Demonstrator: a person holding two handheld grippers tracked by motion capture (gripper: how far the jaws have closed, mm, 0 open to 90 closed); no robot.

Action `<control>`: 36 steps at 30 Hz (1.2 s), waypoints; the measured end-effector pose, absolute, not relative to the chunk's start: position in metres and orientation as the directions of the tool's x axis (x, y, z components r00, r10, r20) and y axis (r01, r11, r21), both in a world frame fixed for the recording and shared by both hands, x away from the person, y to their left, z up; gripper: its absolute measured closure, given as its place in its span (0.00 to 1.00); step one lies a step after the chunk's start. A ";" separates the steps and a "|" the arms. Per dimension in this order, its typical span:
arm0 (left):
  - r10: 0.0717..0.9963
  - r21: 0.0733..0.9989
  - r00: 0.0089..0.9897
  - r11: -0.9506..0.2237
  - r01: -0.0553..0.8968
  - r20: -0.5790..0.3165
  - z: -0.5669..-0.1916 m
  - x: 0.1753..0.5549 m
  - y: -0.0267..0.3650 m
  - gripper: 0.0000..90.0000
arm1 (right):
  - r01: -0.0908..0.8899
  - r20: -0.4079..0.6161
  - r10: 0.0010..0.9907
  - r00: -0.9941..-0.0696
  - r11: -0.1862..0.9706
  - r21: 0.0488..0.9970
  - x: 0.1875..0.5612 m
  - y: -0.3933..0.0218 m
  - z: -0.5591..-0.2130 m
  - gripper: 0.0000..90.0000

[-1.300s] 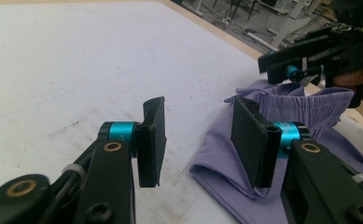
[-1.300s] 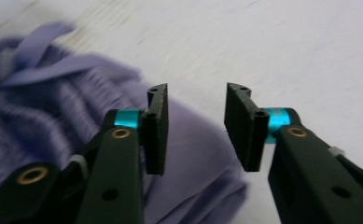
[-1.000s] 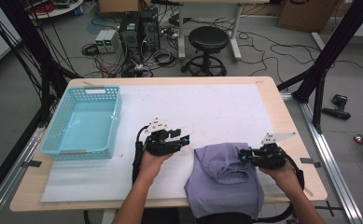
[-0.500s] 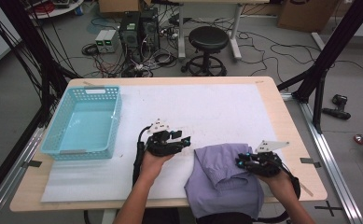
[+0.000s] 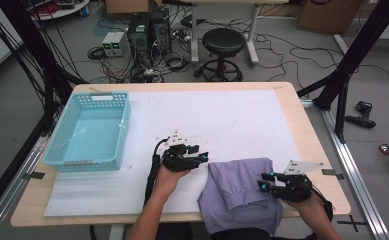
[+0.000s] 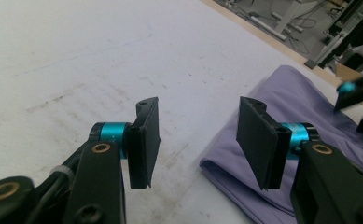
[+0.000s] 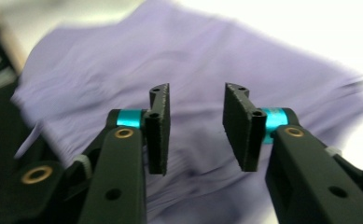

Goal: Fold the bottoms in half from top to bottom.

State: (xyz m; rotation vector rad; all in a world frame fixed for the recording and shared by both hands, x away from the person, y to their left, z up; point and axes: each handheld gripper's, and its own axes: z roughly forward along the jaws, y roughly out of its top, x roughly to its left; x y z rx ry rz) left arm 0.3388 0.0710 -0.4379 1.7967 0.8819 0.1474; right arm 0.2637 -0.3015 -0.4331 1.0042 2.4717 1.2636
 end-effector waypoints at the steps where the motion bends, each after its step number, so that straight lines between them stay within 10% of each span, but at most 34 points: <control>1: 0.626 0.856 0.716 -0.146 0.497 -0.309 -0.438 0.339 0.070 0.55 | 0.486 0.117 0.671 -0.732 0.394 0.780 0.267 -0.305 -0.430 0.68; 7: 0.614 0.808 0.717 -0.208 0.552 -0.331 -0.449 0.341 0.058 0.53 | 0.554 0.111 0.804 -0.584 0.295 0.778 0.308 -0.316 -0.428 0.53; 18: 0.635 0.762 0.726 -0.325 0.560 -0.263 -0.459 0.343 0.039 0.60 | 0.620 0.087 0.812 -0.578 0.368 0.693 0.329 -0.313 -0.452 0.46; 21: 0.614 0.759 0.748 -0.355 0.546 -0.251 -0.460 0.339 0.034 0.90 | 0.607 0.103 0.798 -0.593 0.360 0.708 0.324 -0.316 -0.454 0.63; 24: 0.627 0.759 0.740 -0.350 0.549 -0.246 -0.459 0.339 0.034 0.98 | 0.584 0.092 0.766 -0.636 0.401 0.706 0.317 -0.311 -0.451 0.93; 36: 0.635 0.824 0.739 -0.279 0.493 -0.227 -0.425 0.357 0.066 1.00 | 0.547 0.128 0.755 -0.643 0.336 0.766 0.321 -0.301 -0.425 0.96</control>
